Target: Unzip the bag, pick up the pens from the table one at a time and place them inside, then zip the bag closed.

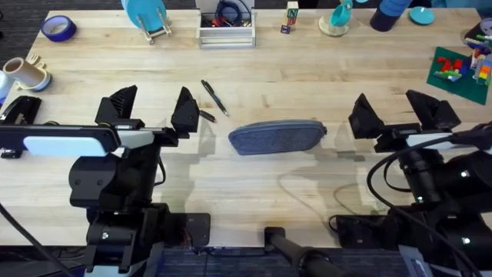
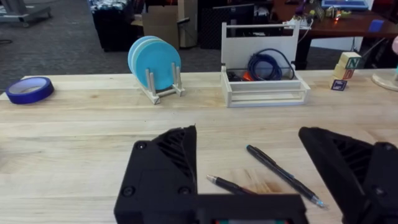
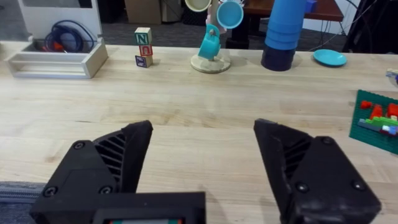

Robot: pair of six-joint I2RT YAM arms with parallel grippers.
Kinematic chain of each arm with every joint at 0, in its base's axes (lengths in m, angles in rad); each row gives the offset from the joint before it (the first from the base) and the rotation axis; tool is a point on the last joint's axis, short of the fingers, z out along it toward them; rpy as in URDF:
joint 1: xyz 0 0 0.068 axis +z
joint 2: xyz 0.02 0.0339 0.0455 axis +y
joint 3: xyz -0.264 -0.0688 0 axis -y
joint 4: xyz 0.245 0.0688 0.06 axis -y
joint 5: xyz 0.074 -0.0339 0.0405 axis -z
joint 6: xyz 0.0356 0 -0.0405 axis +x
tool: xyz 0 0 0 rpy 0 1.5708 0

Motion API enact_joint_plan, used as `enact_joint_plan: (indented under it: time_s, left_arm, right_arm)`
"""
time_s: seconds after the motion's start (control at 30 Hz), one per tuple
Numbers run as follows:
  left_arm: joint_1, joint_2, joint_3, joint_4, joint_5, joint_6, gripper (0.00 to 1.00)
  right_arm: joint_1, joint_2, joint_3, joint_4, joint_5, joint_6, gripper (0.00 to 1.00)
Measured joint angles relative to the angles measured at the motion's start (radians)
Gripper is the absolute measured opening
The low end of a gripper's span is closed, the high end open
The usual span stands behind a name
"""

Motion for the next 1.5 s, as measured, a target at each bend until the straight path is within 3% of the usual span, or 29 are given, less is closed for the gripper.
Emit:
enact_joint_plan:
  time_s: [0.87,1.1,1.27,1.5]
  left_arm:
    - [0.000,0.000,0.000,0.008,0.005,0.000,0.994]
    - [0.000,0.000,0.008,0.010,0.004,0.039,0.995]
    - [0.000,0.000,0.109,-0.041,0.000,0.058,0.994]
    - [0.000,0.002,0.324,-0.160,-0.014,0.071,0.994]
  right_arm:
    - [0.000,0.000,0.000,-0.001,0.000,0.000,0.997]
    - [0.000,0.000,0.002,-0.002,0.000,-0.001,0.996]
    - [0.000,0.000,0.050,-0.019,0.000,-0.009,0.996]
    - [0.000,0.000,0.226,-0.153,0.000,-0.016,0.997]
